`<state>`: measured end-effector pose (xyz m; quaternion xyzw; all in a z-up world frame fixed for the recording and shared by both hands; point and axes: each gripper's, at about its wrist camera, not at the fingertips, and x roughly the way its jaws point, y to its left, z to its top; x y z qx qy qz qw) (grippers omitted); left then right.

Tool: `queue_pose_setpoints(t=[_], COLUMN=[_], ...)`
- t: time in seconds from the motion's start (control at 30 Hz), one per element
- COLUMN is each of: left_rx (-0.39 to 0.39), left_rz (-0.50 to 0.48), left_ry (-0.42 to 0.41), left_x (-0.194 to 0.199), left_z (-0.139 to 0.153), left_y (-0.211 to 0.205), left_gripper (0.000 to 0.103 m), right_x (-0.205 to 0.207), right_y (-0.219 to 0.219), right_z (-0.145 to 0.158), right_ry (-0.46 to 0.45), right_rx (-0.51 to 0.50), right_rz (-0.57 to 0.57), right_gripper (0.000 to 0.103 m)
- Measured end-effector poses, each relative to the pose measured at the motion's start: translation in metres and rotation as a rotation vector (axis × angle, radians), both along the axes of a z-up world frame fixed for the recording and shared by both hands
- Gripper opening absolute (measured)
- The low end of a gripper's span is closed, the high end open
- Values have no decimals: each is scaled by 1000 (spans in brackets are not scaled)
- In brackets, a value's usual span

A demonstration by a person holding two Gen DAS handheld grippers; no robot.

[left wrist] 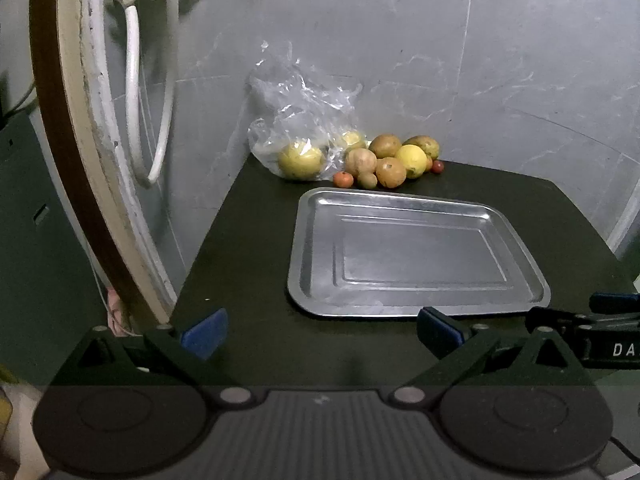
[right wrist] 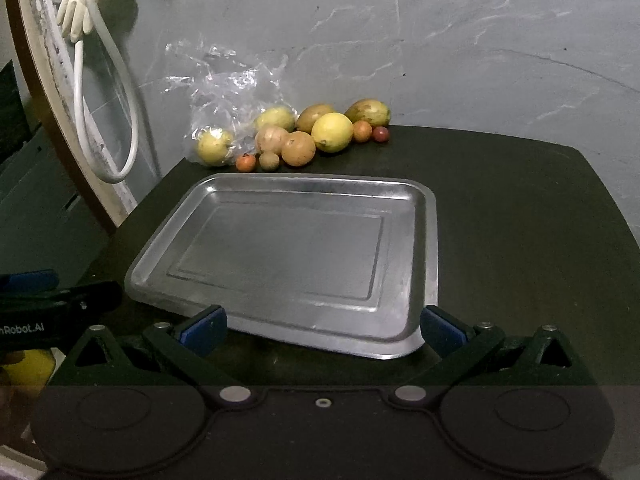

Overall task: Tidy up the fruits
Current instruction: 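Move both grippers over the tray toward the row of fruits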

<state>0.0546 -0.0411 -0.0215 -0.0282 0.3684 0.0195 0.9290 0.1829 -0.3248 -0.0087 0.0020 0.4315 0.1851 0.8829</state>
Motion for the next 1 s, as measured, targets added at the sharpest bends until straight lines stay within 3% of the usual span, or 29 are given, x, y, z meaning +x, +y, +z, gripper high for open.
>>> queue_pose_setpoints(t=[0.53,0.73,1.0], left_rx=[13,53,16], left_rz=[91,122,148], left_ry=[48,102,155], left_x=[43,56,63], left_z=[-13,-15,-12], left_y=[-39,-53,-39], left_gripper=[102,102,102], right_x=[34,38,60], right_y=[-11,-5,7], right_z=[-7,-10,-9], right_ry=[19,23,4], right_rx=[129,119,57], right_rz=[125,85,-60], right_gripper=[102,102,102])
